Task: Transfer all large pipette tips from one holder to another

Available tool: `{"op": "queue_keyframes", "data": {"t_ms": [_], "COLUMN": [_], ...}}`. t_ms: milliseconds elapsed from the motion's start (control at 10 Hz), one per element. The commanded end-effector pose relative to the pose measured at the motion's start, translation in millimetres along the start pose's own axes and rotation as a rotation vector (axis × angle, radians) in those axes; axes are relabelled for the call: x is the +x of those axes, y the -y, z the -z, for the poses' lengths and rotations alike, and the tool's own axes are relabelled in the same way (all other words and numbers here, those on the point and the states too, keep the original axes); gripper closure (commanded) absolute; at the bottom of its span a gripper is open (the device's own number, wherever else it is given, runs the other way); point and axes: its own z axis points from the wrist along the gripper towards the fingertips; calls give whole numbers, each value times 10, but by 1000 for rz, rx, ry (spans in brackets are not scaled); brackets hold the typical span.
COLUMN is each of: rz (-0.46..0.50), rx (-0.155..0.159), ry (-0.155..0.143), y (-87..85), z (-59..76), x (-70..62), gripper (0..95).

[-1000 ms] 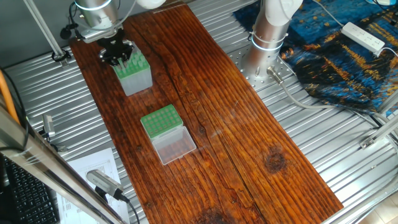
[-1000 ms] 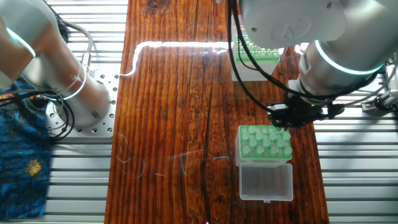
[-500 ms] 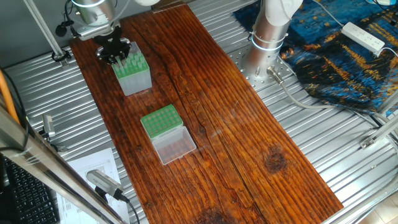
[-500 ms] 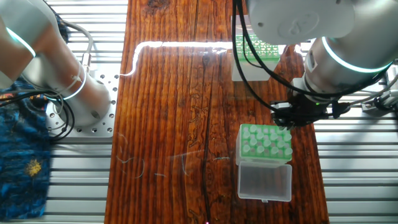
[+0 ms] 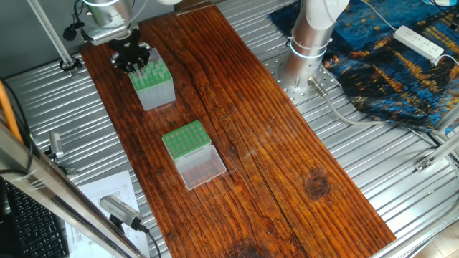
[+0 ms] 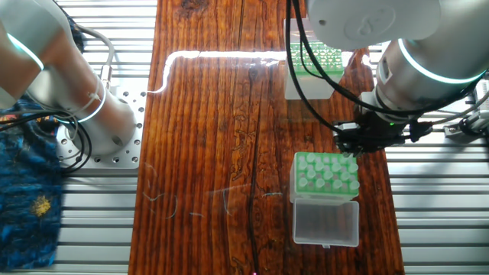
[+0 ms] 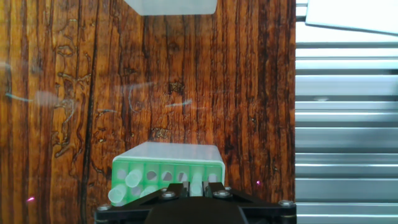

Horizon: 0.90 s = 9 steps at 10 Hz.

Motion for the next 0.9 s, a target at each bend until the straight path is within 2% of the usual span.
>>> {"op": "queue_keyframes", "data": {"t_ms": [100,900], "rz": [-1,-5], "rx": [0,-6], "ry": [-1,-4], "y": [-8,-41], "z": [17,113], "x": [-10,-42], "gripper": [950,950]}}
